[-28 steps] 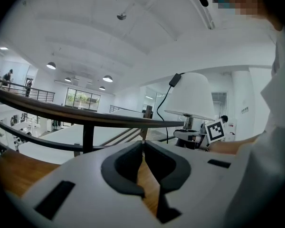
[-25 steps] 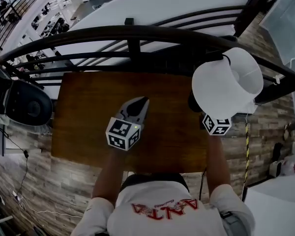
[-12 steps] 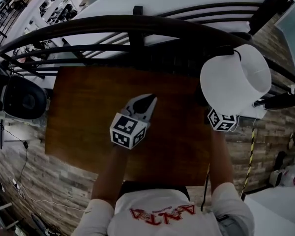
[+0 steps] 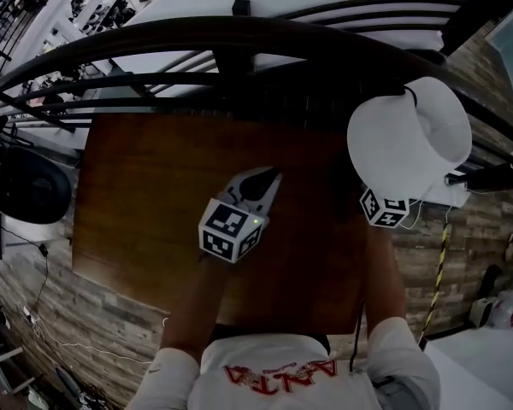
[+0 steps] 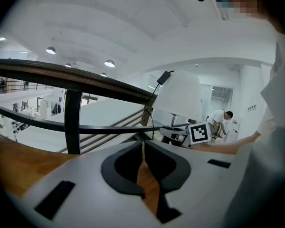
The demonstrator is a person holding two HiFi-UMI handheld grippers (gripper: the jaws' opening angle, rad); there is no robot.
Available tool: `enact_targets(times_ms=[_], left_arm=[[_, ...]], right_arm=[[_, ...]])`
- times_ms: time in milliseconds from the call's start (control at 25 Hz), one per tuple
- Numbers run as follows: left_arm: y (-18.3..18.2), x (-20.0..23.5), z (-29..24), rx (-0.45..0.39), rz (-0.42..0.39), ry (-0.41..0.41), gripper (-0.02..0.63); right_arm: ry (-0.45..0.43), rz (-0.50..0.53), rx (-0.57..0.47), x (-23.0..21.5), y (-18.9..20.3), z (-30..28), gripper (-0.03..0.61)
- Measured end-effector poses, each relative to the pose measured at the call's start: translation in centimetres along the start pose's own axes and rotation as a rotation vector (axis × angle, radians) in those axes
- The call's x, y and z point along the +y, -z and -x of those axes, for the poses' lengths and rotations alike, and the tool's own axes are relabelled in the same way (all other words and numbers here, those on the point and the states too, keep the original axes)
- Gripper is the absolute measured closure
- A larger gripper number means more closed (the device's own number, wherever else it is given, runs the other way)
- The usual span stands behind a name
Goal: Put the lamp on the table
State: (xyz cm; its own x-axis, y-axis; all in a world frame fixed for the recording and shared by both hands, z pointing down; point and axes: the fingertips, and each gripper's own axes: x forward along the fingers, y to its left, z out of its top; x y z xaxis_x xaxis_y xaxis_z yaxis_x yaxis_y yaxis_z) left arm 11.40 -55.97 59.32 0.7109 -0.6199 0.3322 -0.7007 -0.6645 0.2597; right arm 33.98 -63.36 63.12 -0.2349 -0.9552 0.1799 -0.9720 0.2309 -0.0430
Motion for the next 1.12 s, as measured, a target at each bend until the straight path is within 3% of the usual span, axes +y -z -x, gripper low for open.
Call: enact_targets(times_ms=[200,640,880,1000,1120], left_arm=[[0.5,-0.9,-1.1,0.013,-0.002,0.002,0.590],[0.9,0.1,-0.3,0.017,-0.004,0.005,0.589],[0.9,0.2,0.6,0.018,-0.007,0.001,0.589],[0.9,0.3,1.2,0.018,-0.006,0.000,0.590],[0.8,-0.1,1.7,0.021,-0.005,0.000,0.590]], right_arm=[[0.017,0.002,-0.003,-1.7,0.8,-0.1,0.448],[0.016,0.032,-0.017,0.0,1.2,-0.6,0.446],[0.021,-0.011,-0.032,0.1,1.2,-0.6,0.443],[0.020,-0.028,-0.008,0.3,1.8,-0.5,0.352],[0.025,-0.027,0.025,0.1,2.9,0.5,0.308]])
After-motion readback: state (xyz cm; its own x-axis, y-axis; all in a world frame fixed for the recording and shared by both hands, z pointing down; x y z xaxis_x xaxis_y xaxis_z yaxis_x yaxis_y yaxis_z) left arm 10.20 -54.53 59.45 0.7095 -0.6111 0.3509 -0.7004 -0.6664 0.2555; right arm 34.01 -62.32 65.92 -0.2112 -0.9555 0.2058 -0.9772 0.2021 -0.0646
